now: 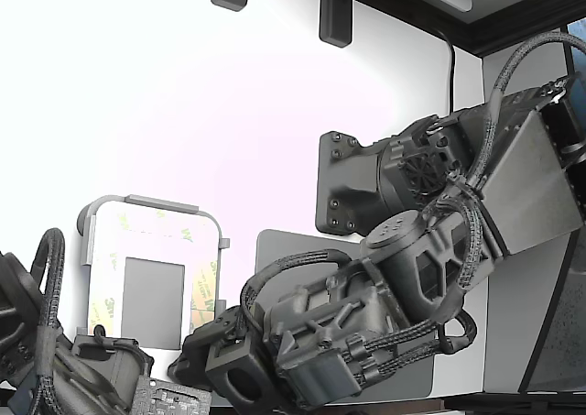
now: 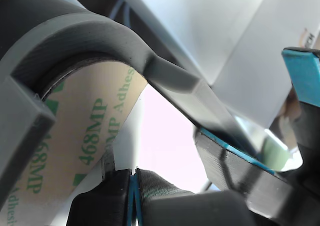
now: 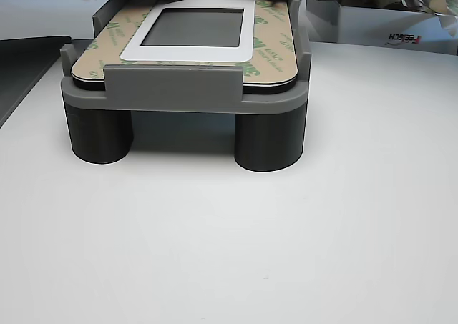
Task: Peel off protective film from adhesive tape.
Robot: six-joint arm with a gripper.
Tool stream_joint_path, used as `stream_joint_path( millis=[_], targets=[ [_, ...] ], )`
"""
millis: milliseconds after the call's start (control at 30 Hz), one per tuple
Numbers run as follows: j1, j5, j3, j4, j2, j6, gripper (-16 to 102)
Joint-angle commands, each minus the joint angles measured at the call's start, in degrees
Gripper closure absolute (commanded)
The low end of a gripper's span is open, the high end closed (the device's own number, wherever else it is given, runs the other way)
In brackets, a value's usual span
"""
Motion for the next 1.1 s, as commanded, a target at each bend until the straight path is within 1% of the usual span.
stream_joint_path(
  millis=[0,333,567,1067],
  targets=[
    [-0.4,0.1,-1.3,-0.2,2.2,0.1,96],
    [-0.4,0.1,-1.1,-0.6,2.7,0.2,97],
    [-0.7,-0.1,-3.3,-0.2,0.8,-2.5,97],
    [-1.8,-0.8,-3.0,-0.6,-0.5,-3.1,97]
  ],
)
